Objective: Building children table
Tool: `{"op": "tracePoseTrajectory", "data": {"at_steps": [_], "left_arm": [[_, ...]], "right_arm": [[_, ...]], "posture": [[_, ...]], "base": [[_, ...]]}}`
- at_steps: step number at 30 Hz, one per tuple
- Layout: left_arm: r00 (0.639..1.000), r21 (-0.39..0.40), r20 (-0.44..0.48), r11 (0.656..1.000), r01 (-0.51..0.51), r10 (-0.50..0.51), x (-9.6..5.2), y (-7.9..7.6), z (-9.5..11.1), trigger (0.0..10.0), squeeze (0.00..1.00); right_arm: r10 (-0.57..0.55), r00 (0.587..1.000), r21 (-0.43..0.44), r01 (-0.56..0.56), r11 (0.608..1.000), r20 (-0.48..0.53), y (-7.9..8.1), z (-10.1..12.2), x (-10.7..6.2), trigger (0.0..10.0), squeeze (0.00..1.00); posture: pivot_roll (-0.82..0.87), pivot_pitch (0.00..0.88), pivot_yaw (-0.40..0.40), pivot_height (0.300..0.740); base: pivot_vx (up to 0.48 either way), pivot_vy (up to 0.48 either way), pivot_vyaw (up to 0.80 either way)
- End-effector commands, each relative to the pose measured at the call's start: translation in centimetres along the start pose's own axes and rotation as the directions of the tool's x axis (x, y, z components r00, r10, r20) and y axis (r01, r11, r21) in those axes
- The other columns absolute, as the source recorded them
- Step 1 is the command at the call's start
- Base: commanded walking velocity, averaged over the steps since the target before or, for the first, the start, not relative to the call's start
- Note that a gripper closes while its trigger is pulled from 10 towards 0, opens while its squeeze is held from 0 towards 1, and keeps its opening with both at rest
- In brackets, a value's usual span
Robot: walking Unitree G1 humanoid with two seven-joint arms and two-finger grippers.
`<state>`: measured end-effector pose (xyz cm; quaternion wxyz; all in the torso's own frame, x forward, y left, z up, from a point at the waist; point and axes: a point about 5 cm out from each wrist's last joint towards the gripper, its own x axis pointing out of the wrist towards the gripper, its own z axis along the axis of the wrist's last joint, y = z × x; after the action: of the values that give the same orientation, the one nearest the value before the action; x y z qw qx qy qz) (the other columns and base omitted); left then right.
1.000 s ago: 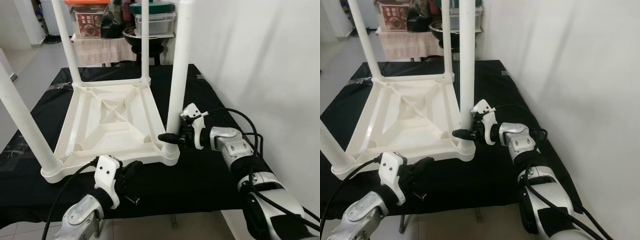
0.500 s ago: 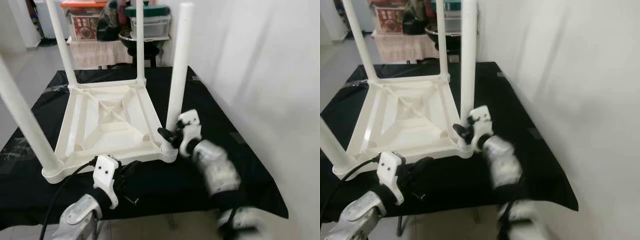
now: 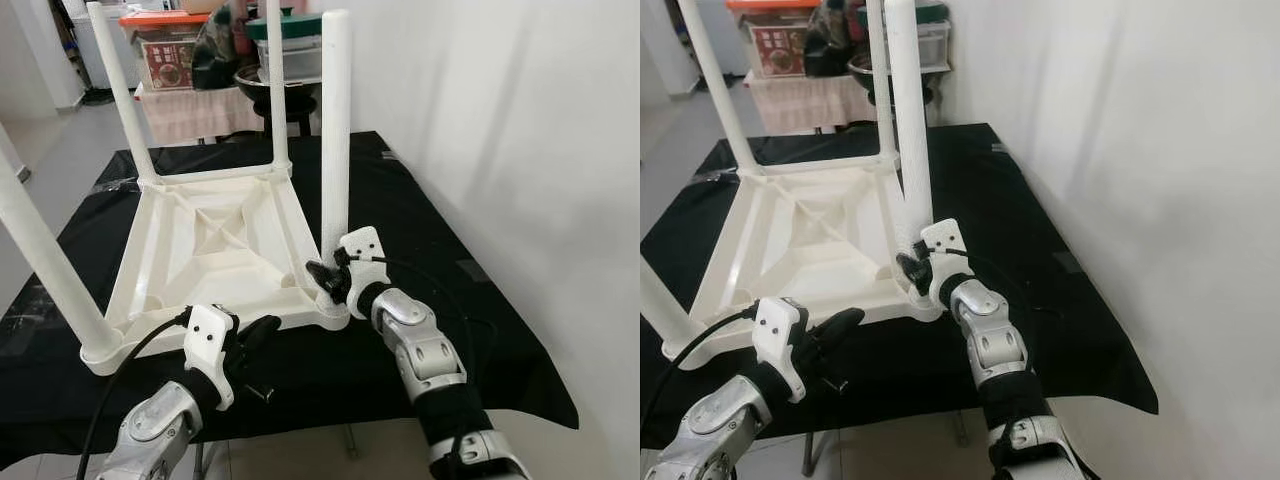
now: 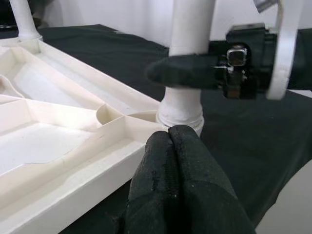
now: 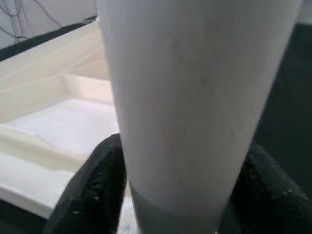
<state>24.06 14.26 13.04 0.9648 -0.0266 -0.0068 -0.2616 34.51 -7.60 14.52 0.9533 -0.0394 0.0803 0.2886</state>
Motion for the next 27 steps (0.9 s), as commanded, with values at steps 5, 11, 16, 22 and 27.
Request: {"op": "tracePoseTrajectory", "data": {"at_steps": [5,11,16,22,27], "left_arm": [[1.000,0.004,-0.013,1.000,0.001,-0.001,0.3,-0.1,-0.3,10.0,0.00],[1.000,0.004,-0.013,1.000,0.003,-0.003,0.3,-0.1,-0.4,10.0,0.00],[1.000,0.004,-0.011,1.000,0.001,-0.001,0.3,-0.3,-0.4,10.0,0.00],[1.000,0.004,-0.011,1.000,-0.002,0.002,0.2,-0.3,-0.4,10.0,0.00],[1.000,0.002,-0.011,1.000,-0.005,0.005,0.1,-0.5,-0.4,10.0,0.00]], "right_arm": [[0.167,0.983,-0.039,-0.164,0.986,0.070,0.6,2.1,0.4,10.0,1.00],[0.268,0.960,-0.080,-0.262,0.962,0.080,0.6,2.7,0.4,10.0,1.00],[0.523,0.852,-0.127,-0.515,0.847,0.035,-1.3,4.2,0.4,10.0,0.00],[0.610,0.792,-0.113,-0.605,0.788,0.010,-2.3,5.0,0.6,0.4,0.00],[0.614,0.790,-0.102,-0.610,0.785,0.000,-2.3,4.8,0.7,0.0,0.00]], "posture": [[0.00,0.000,-0.015,0.740],[0.01,0.000,-0.021,0.740],[0.03,0.000,-0.035,0.740],[0.04,0.000,-0.040,0.740],[0.04,0.000,-0.039,0.740]], "base": [[0.000,0.000,0.00],[0.000,0.000,0.00],[0.000,0.000,0.00],[0.000,0.000,0.00],[0.000,0.000,0.00]]}}
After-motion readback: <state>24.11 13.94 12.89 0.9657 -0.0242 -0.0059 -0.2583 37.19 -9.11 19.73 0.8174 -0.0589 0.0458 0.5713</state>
